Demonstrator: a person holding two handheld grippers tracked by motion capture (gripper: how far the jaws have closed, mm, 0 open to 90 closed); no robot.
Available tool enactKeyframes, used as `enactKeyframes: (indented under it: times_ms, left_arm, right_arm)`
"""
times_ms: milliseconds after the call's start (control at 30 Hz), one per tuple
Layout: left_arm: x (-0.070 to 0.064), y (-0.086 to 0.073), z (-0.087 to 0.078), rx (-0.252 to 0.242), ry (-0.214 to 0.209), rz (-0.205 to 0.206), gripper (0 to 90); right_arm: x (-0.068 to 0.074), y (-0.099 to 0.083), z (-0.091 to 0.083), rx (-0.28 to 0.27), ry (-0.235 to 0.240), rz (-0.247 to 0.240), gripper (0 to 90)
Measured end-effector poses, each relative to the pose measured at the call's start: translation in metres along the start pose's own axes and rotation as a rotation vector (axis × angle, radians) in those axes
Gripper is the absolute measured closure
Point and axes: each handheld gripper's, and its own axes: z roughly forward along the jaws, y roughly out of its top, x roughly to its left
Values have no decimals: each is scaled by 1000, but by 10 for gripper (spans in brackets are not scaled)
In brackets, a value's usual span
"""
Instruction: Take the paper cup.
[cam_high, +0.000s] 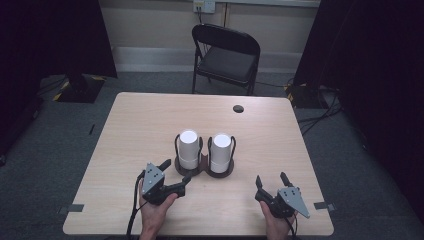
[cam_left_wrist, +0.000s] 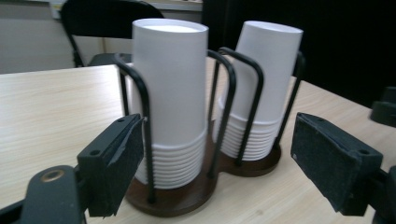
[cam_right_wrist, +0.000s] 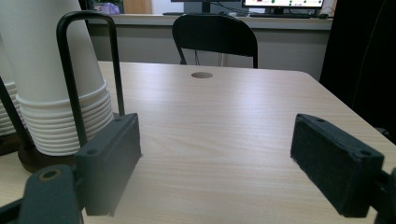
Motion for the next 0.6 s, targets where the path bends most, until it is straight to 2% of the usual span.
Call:
enactKeyframes:
  times_ms: [67, 167, 267, 400, 600]
  left_arm:
    - [-1, 1, 2, 2, -6, 6, 172]
    - [-2, 4, 4, 7, -15, -11, 192]
    - [-3, 6, 6, 13, -16, -1, 195]
    - [-7, 15, 9, 21, -31, 45, 193]
    - [-14, 24, 15, 12, -48, 66, 184]
  right_arm:
    - [0, 0, 0, 1, 2, 0, 153]
    - [0, 0, 0, 2, 2, 3, 151]
    - [-1, 0, 0, -3, 3, 12, 140]
    - [-1, 0, 0, -5, 14, 5, 135]
    - [-3, 0, 0, -5, 24, 24, 133]
